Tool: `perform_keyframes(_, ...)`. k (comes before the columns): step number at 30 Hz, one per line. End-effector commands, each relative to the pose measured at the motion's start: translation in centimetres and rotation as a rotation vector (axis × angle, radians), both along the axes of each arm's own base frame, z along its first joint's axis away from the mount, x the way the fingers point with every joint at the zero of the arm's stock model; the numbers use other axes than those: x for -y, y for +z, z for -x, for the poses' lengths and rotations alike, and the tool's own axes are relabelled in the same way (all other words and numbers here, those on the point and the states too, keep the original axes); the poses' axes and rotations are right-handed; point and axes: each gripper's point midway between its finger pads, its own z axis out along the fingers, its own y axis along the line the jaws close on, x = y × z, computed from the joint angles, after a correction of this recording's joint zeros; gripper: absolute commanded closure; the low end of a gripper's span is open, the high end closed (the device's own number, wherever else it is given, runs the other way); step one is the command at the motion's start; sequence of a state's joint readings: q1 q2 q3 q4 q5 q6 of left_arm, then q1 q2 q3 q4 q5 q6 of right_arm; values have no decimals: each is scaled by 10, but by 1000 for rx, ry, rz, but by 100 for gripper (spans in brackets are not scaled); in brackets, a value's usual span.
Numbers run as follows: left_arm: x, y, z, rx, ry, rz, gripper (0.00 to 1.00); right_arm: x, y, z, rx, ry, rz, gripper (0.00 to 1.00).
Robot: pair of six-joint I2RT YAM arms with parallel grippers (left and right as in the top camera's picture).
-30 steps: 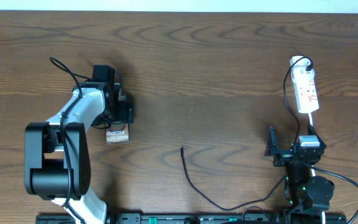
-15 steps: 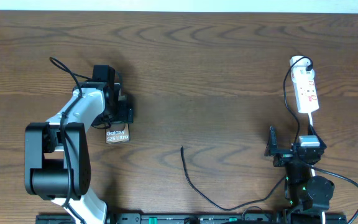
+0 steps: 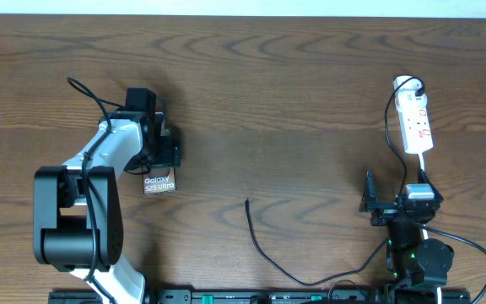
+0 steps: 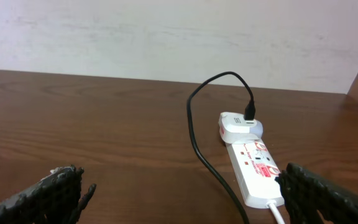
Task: Plug charger to phone and switch on socket
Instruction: 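Lower the left gripper and close it on the phone's long edges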
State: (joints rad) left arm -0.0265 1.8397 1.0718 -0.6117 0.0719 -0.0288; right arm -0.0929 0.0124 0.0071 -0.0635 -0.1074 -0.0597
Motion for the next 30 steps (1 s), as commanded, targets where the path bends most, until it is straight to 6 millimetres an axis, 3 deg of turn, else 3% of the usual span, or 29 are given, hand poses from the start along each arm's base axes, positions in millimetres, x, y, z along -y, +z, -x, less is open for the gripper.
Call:
perform_keyframes(1,5,-15,12,-50,0,31,17,-1,0,0,0,3,9,1)
perform_keyframes(23,5,-15,12,-50,0,31,23,-1,0,0,0,3,9,1)
perform_keyframes(30,5,-15,12,-50,0,31,42,-1,0,0,0,3,9,1)
